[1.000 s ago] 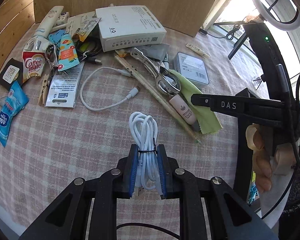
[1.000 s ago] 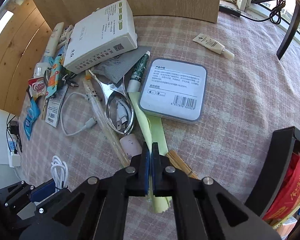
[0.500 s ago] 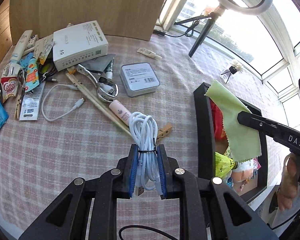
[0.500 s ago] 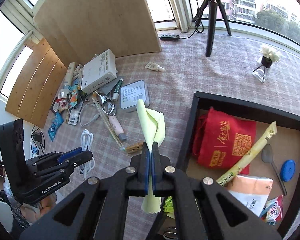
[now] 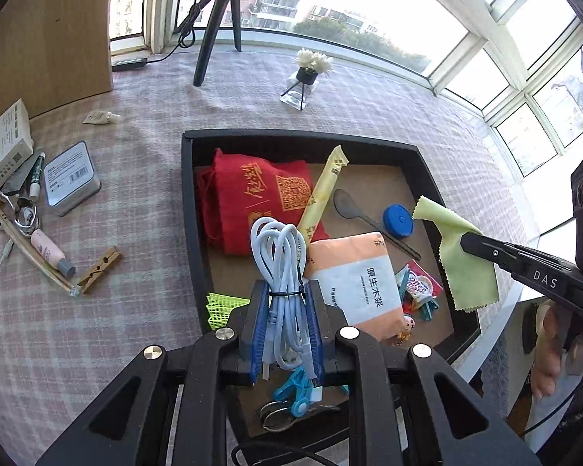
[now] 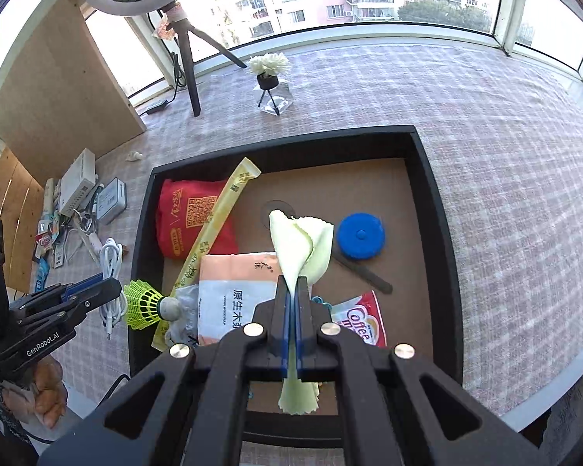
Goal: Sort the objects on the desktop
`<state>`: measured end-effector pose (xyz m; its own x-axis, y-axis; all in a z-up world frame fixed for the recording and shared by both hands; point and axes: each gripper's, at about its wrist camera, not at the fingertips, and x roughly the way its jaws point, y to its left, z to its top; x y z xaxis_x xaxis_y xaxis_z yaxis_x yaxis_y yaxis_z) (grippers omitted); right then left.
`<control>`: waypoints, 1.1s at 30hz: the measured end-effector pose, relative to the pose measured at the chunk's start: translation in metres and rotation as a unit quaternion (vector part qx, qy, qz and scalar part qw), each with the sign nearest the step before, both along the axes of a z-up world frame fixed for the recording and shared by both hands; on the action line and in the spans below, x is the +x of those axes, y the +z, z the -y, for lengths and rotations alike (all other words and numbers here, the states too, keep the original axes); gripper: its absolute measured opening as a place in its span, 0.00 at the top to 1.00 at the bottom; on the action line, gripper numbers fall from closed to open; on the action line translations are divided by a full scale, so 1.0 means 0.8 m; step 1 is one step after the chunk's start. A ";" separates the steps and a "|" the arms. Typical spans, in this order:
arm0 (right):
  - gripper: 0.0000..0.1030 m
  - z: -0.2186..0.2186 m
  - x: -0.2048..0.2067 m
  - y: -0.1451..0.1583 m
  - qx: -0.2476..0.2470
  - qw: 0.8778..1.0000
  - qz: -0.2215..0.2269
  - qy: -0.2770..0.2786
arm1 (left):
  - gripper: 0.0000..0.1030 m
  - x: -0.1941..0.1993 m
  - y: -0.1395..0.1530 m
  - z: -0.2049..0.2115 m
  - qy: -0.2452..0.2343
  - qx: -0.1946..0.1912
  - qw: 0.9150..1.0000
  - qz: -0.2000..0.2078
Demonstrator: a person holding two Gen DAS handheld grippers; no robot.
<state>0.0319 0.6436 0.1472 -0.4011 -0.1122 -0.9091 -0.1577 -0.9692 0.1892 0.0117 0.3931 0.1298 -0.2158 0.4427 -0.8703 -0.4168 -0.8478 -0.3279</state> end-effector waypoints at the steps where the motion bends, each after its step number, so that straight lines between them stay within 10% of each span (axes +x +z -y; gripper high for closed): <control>1: 0.98 -0.008 0.004 0.000 0.001 1.000 0.000 -0.005 | 0.82 0.003 0.002 -0.009 -0.007 0.001 1.000 -0.001; 4: 0.94 -0.021 0.016 0.002 0.005 1.000 -0.005 -0.006 | 0.82 0.015 0.007 -0.036 -0.037 0.000 0.999 -0.010; 7: 0.45 -0.025 0.023 0.003 0.008 1.000 -0.002 -0.005 | 0.55 0.023 0.013 -0.048 -0.040 -0.013 0.999 -0.023; 22: 0.44 0.047 0.025 0.024 0.030 0.998 -0.036 0.030 | 0.52 0.039 0.058 0.013 0.020 -0.049 0.993 -0.102; 33: 0.44 0.175 0.031 0.036 0.047 0.995 -0.058 0.061 | 0.28 0.035 0.046 0.138 0.068 -0.074 0.990 -0.103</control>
<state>0.0567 0.5039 0.1758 -0.4933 -0.0825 -0.8659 -0.0210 -0.9941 0.1067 0.0398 0.2823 0.1667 -0.4436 0.2689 -0.8549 -0.3414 -0.9327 -0.1163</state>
